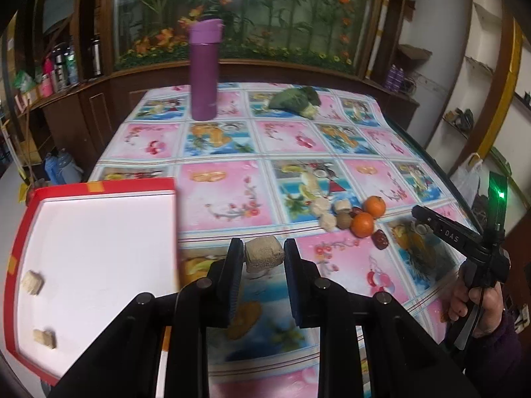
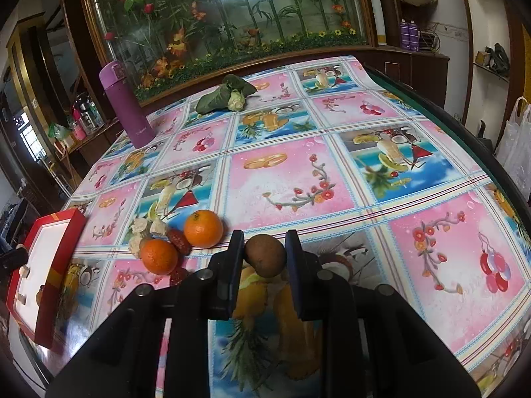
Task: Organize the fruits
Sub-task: 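Carry the kiwi and beige cube into the white tray and release both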
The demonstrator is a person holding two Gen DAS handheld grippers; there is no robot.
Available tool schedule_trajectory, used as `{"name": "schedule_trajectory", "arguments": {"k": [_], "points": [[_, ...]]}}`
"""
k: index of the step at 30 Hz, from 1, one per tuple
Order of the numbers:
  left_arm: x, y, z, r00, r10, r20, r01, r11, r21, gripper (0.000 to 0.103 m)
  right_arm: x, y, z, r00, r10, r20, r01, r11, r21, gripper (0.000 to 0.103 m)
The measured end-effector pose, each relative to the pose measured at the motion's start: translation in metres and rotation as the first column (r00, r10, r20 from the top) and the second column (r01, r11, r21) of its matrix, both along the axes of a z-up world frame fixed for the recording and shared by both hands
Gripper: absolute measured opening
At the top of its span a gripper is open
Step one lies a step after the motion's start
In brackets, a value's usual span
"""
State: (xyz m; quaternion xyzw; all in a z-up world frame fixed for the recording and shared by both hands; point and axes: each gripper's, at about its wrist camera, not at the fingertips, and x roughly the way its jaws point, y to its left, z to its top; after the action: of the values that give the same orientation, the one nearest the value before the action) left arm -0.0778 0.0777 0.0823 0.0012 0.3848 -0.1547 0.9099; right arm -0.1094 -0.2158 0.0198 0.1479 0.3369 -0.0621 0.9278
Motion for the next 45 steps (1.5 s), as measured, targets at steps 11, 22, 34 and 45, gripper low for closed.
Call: {"name": "schedule_trajectory", "arguments": {"k": [11,22,34,45], "points": [[-0.017,0.089,0.009,0.981,0.189,0.042,-0.189,0.982,-0.014,0.024,0.009,0.095,0.007,0.978,0.209,0.016,-0.209,0.973,0.094,0.027],[-0.034,0.161,0.000,0.944,0.327,0.039,-0.325,0.944,-0.051,0.024,0.031,0.222,0.041,0.887,0.460,0.038,-0.461,0.884,0.072,0.027],[-0.044,0.200,-0.014,0.919,0.394,0.020,-0.393,0.919,-0.042,0.024,0.006,0.339,0.022,0.728,0.685,-0.037,-0.684,0.729,0.035,0.027],[-0.030,0.180,-0.034,0.938,0.347,-0.002,-0.347,0.937,0.050,0.024,0.007,0.352,-0.012,0.691,0.707,-0.150,-0.703,0.705,0.087,0.027]]}}
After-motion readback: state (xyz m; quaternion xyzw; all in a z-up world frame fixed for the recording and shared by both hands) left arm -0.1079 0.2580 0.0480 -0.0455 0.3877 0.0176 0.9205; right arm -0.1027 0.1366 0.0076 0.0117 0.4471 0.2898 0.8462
